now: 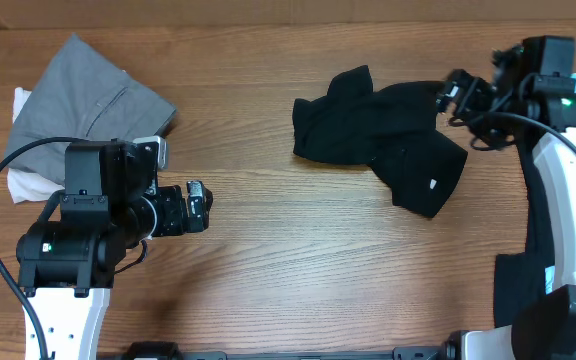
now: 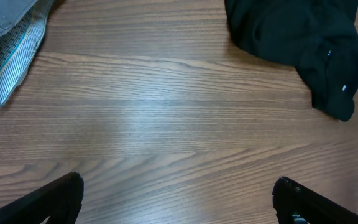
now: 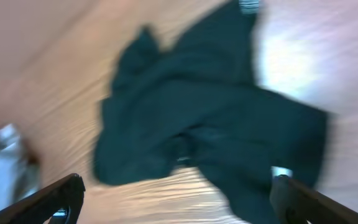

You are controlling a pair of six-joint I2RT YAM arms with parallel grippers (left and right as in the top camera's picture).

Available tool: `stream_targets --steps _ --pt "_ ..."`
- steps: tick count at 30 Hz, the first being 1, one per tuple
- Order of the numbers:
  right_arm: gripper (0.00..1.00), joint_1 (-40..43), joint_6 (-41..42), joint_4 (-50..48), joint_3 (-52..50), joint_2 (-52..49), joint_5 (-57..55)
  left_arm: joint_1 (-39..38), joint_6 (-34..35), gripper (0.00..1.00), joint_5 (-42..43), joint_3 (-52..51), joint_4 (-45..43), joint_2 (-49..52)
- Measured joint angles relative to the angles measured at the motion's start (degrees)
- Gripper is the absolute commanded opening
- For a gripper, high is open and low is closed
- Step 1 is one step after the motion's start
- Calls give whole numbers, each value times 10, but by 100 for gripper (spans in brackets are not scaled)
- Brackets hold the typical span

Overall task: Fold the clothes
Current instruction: 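Drag the black garment to table center and release it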

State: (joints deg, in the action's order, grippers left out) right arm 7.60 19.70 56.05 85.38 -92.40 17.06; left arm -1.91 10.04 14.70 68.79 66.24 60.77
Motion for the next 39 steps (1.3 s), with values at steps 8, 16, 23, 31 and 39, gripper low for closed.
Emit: stream_targets --steps 8,16,23,31,39 --pt "95 16 5 9 -106 -92 -54 0 0 100 0 0 0 0" --pt "92 16 13 -70 -179 -118 -35 0 0 100 0 0 -1 0" --pt "94 18 20 -104 -247 -110 14 0 0 100 0 0 3 1" --pt "96 31 24 -84 -275 -99 82 0 0 100 0 1 2 1" --pt "44 28 27 -102 -296 -100 141 0 0 100 0 1 -2 1"
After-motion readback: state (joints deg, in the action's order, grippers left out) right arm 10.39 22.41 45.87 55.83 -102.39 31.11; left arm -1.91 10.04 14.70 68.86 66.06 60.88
